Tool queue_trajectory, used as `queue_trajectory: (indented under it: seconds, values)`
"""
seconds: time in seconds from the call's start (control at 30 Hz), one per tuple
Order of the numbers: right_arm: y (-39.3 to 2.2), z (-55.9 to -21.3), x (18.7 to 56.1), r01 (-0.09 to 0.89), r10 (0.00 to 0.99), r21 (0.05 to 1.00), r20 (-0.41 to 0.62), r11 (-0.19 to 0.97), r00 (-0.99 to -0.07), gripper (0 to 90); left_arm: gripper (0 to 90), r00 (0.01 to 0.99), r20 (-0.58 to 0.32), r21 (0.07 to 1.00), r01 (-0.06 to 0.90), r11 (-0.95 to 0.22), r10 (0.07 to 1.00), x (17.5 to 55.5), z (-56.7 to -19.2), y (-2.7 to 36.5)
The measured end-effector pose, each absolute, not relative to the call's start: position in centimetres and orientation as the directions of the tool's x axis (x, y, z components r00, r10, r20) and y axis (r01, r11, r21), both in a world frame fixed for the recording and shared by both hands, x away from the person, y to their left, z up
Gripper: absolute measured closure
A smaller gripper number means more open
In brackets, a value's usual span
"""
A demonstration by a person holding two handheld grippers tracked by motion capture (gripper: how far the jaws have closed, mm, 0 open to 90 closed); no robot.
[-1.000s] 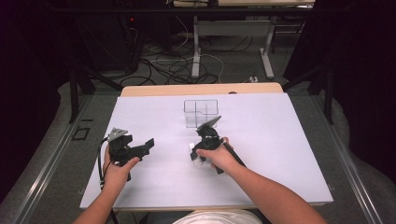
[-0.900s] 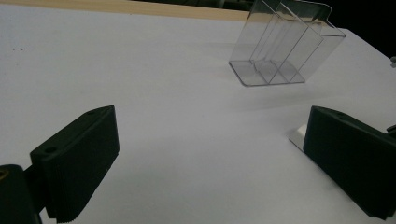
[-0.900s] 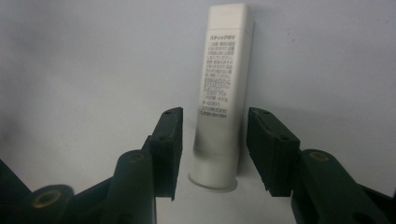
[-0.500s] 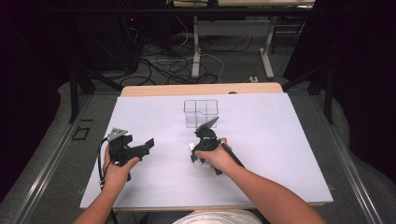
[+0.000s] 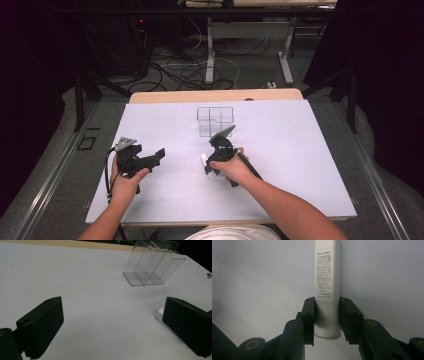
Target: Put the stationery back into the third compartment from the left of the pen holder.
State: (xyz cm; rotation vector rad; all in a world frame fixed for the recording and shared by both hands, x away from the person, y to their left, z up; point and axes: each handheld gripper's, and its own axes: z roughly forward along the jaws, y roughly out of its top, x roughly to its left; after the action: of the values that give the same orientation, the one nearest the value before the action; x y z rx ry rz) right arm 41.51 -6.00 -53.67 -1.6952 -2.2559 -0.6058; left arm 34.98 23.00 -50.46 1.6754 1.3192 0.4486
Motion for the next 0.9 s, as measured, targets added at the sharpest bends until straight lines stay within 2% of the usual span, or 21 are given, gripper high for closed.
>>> queue_trajectory:
  seconds: [0.37,0.7,0.8,0.83,0.9]
  values:
    - [-6.2,-53.6,41.6,0.962,0.845,0.146,0.461,0.229,-0.271,67.2,3.5,0.361,-0.246,0.826,0.563,0.0,0.899,35.0,-50.5,22.9]
    - [-6.7,-53.5,41.5,0.957,0.832,0.153,0.472,0.248,-0.291,67.2,3.5,0.36,-0.248,0.825,0.565,0.002,0.899,35.0,-50.5,22.9]
    - [-6.9,-53.3,41.5,0.954,0.821,0.17,0.485,0.248,-0.3,67.2,3.5,0.364,-0.248,0.826,0.564,-0.001,0.898,35.0,-50.5,22.9]
    - [-7.0,-53.4,41.4,0.943,0.804,0.226,0.496,0.245,-0.328,67.2,3.5,0.363,-0.246,0.825,0.565,-0.002,0.898,35.0,-50.5,22.9]
    - [-7.1,-53.2,41.3,0.941,0.803,0.225,0.493,0.253,-0.334,67.2,3.5,0.364,-0.246,0.825,0.565,-0.003,0.898,35.0,-50.6,22.8]
